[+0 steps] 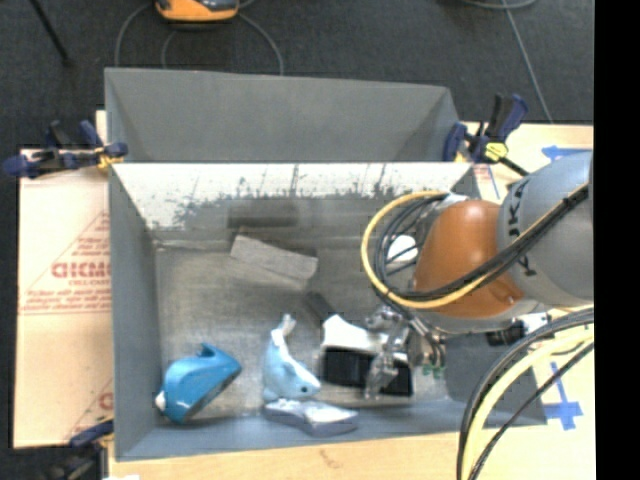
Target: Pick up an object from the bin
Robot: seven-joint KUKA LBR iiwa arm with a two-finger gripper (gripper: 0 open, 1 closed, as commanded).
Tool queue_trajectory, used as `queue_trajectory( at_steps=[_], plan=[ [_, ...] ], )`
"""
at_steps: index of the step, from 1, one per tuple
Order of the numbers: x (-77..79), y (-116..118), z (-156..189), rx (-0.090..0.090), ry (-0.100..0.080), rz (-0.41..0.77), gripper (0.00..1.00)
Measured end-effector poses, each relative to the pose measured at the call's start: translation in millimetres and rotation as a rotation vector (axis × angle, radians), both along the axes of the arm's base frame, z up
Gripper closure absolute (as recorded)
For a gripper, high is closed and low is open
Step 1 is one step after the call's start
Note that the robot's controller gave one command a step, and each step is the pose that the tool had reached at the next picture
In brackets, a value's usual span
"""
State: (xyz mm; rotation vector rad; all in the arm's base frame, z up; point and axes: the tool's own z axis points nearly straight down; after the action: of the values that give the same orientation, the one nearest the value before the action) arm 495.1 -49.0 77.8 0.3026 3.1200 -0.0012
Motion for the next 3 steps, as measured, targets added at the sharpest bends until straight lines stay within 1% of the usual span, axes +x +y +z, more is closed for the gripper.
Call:
queue_trajectory(
  at_steps=[1,3],
  plan=[
    [-0.7,0.1,10.8,0.001,0.005,0.000,1.00],
    [-0.6,0.0,32.4,0.002,0.006,0.001,1.00]
  ],
)
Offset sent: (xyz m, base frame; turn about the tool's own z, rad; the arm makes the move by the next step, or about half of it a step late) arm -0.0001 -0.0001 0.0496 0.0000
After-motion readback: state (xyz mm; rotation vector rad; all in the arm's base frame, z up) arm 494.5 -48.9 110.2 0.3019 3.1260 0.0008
